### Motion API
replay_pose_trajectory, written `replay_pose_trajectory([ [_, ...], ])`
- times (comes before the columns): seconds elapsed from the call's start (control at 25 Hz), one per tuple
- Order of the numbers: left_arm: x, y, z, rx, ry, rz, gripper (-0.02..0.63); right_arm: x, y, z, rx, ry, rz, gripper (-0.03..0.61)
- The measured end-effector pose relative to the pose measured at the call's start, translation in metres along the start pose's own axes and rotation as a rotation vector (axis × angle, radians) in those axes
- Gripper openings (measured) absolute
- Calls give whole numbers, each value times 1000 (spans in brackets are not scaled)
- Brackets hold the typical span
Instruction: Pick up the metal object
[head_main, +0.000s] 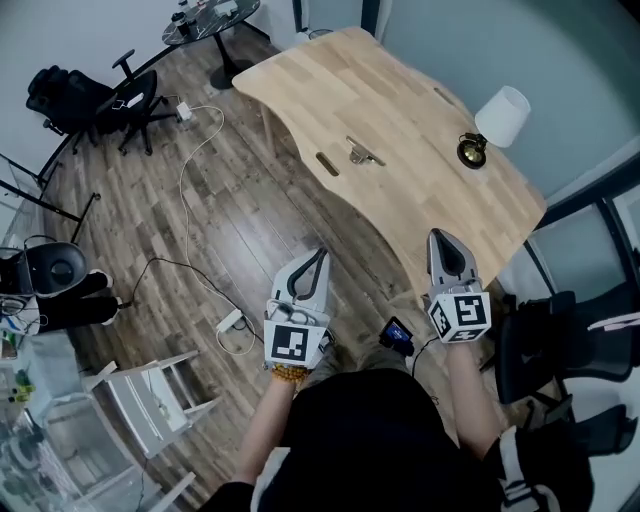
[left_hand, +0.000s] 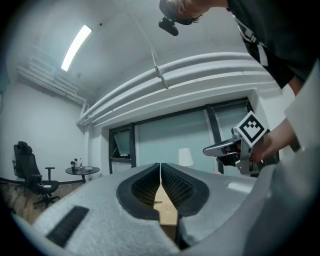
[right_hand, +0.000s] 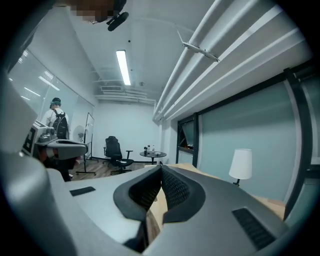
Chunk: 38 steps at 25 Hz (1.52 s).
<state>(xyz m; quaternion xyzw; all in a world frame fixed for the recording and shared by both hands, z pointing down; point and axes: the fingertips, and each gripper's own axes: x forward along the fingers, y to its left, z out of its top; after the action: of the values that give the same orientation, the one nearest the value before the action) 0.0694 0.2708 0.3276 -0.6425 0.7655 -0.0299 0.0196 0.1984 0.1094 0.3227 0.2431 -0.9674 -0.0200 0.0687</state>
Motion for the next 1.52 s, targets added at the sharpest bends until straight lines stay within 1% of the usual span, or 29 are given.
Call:
replay_pose_trajectory([
  [0.12,13,25,-4,5,-10,-38,20,4,-12,-4,1,23,-95,2],
  [0.2,21,37,-5,-9,-18,-50,21,9,-16,-6,3,44,-130,2],
  [0.28,34,45,-6,-21,-23,-67,20,18,-20,-4,7,50,-151,2],
  [0.44,70,47,-13,-5,-25,-136,21,36,-36,-4,6,53,-200,2],
  [0.6,106,62,-22,-6,12,-167,21,67,-59,-13,32,66,-244,2],
  [0.76,144,81,-25,-6,24,-204,21,100,-83,-10,53,59,-285,2],
  [0.8,153,87,-26,-1,28,-215,21,109,-88,-11,60,56,-294,2],
  [0.88,172,95,-29,43,40,-241,21,125,-100,-13,78,52,-307,2],
  [0.96,194,97,-33,67,57,-263,21,136,-115,-14,90,54,-319,2],
  [1.08,227,92,-39,47,86,-289,21,146,-137,-19,99,66,-336,2],
  [1.16,244,87,-44,56,82,-317,21,153,-148,-26,110,77,-347,2],
  [1.28,264,79,-55,60,96,-354,21,161,-160,-37,122,88,-362,2],
  [1.4,281,75,-68,60,119,-367,21,171,-171,-46,120,96,-364,2],
  [1.52,295,72,-87,63,154,-380,23,177,-178,-58,131,125,-372,2],
])
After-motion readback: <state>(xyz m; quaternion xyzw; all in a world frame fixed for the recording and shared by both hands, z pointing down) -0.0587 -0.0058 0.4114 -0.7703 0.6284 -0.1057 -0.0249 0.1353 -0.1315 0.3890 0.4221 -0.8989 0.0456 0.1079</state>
